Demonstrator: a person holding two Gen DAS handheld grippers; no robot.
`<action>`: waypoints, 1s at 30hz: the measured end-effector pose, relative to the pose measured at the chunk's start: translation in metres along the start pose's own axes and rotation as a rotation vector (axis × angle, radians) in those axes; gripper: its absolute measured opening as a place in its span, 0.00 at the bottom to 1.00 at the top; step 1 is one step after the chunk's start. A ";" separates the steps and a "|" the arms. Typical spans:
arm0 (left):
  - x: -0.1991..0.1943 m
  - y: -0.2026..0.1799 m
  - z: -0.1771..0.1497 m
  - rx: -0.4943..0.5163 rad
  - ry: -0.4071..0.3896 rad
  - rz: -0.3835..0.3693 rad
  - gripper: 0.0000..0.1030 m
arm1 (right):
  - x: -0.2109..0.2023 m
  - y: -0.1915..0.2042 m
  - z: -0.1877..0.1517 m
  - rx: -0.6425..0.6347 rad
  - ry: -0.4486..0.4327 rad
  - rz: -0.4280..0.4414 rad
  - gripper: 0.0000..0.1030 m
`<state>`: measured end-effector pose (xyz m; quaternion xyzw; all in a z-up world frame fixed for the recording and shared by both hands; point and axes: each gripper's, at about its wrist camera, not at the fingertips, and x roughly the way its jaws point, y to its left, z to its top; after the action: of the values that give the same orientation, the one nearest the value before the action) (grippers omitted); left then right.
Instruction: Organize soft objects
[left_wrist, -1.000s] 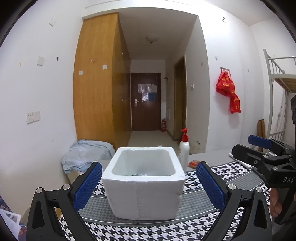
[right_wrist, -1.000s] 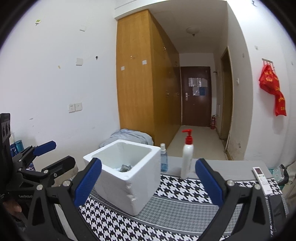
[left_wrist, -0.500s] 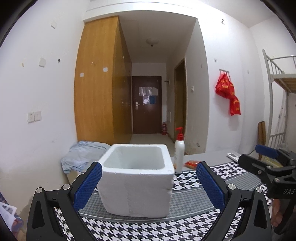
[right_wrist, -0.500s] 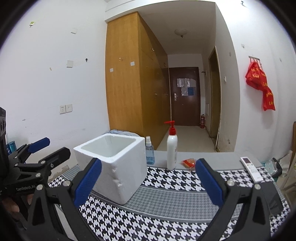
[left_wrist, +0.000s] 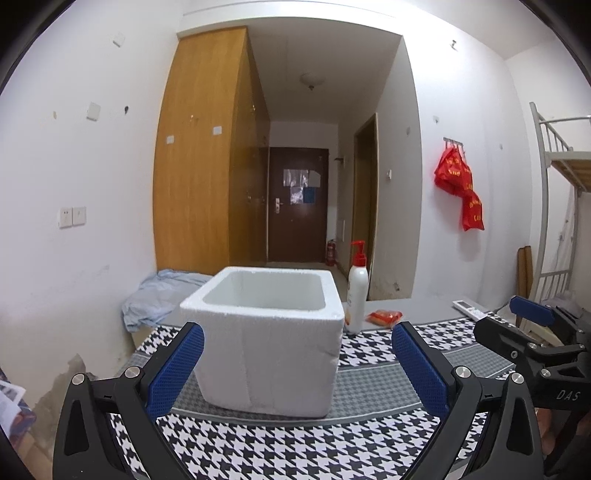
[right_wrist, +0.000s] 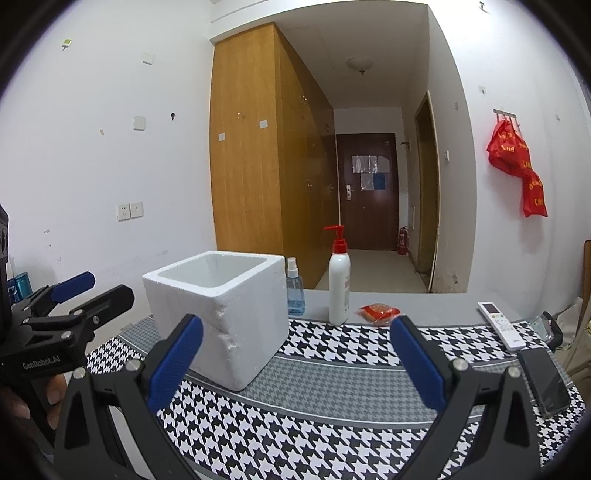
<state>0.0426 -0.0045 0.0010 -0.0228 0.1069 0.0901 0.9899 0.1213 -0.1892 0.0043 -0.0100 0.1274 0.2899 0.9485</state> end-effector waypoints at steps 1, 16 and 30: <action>0.000 0.000 -0.002 -0.004 0.002 0.006 0.99 | 0.000 0.001 -0.001 -0.002 0.004 0.002 0.99; -0.004 0.006 -0.016 -0.008 0.011 0.052 0.99 | 0.001 0.007 -0.010 0.006 0.025 0.055 0.99; -0.002 0.008 -0.018 0.005 0.019 0.056 0.99 | 0.006 0.010 -0.014 -0.006 0.037 0.029 0.99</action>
<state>0.0352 0.0023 -0.0160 -0.0182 0.1171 0.1174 0.9860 0.1178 -0.1791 -0.0099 -0.0165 0.1443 0.3039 0.9416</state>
